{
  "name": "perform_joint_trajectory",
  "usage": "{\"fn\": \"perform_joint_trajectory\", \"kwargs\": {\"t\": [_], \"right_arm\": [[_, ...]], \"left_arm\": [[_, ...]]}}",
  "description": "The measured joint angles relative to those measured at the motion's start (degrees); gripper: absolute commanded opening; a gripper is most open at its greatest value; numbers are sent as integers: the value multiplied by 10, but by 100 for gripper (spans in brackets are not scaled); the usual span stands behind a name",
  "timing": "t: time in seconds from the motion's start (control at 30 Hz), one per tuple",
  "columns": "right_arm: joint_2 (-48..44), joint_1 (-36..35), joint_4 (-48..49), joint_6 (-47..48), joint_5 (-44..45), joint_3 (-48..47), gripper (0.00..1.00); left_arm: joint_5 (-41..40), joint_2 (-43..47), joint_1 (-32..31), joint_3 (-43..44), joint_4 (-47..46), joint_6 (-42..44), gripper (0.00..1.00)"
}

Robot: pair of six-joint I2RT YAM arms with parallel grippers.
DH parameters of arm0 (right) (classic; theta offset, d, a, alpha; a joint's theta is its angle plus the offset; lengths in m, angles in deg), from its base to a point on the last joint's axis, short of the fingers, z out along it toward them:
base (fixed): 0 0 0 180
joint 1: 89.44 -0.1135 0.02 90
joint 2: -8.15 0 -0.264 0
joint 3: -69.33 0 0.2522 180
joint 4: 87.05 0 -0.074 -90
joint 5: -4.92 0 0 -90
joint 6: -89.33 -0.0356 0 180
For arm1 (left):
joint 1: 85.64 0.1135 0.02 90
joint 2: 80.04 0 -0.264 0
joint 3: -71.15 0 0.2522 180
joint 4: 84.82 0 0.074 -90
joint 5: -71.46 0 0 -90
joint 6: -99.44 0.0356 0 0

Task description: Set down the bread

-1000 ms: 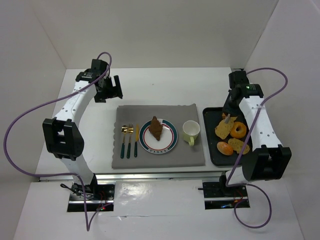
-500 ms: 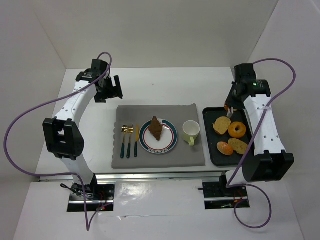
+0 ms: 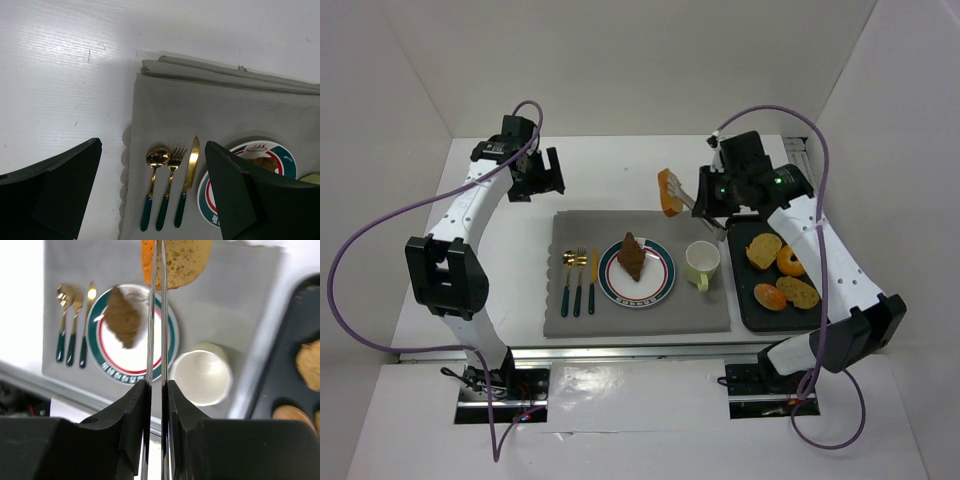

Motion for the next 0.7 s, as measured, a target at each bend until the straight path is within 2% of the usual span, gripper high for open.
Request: {"fn": "perform_joint_trajectory", "kwargs": {"t": [0.13,0.33,0.67,0.7], "right_arm": [[7,-41,8,5,-12,12,0],[11,-66,-14,14,-12,29,0],[7,-146,-35,-4,-14,115,0],[6,-153,-36,-7,-14,120,4]], "left_arm": [[-3,0,0,0,0,0,98],[-5,0,0,0,1,0,98],[-4,0,0,0,4,0,98],[-4,0,0,0,5,0,98]]}}
